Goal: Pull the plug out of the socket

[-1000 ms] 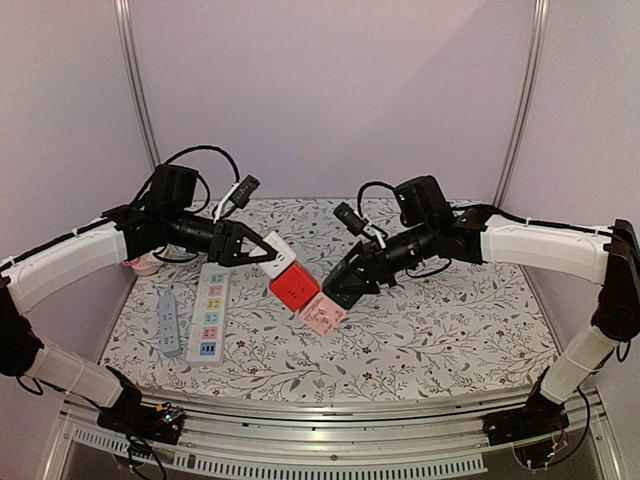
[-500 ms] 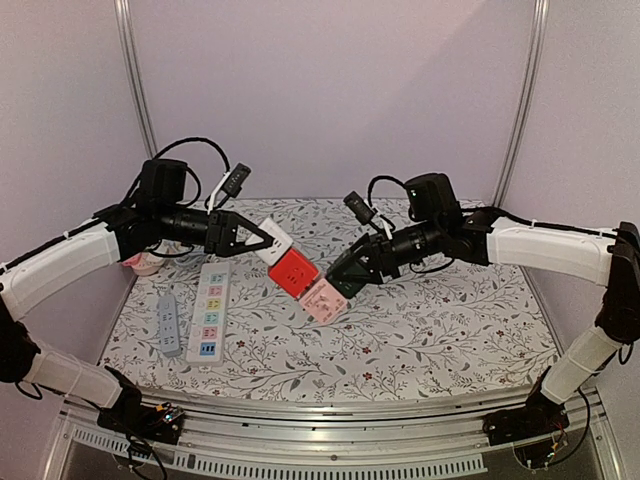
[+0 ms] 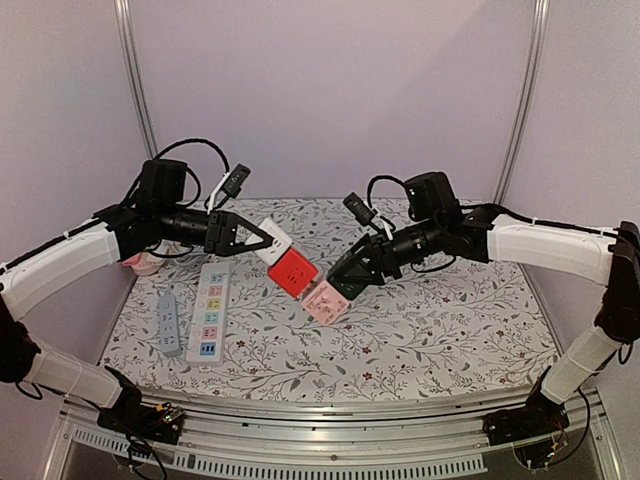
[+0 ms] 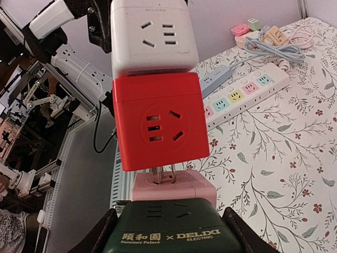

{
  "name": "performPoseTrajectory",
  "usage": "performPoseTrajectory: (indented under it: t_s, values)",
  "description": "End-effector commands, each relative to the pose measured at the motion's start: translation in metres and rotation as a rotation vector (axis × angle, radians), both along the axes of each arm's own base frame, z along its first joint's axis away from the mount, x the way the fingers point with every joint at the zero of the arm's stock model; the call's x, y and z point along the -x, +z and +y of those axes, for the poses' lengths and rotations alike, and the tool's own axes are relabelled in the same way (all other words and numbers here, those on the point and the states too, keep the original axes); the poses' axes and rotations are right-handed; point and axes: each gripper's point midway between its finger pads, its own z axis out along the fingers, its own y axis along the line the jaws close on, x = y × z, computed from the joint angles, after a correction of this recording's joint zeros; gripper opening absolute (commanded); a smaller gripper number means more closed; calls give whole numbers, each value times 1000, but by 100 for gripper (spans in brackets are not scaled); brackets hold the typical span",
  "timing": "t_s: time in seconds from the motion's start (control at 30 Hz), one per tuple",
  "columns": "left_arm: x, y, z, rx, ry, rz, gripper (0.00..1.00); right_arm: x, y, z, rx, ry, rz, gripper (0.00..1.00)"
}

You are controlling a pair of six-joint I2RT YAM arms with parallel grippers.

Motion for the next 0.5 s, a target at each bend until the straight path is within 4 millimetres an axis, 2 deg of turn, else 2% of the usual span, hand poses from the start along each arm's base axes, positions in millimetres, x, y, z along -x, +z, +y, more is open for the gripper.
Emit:
performPoseTrajectory:
  t_s: [0.0, 0.47]
  values:
    - [-12, 41, 13, 88, 52, -107, 0, 8, -42, -15, 169, 18, 59, 26]
    - [-19, 53, 29, 114, 110, -139, 0, 6, -47, -14, 176, 18, 61, 26]
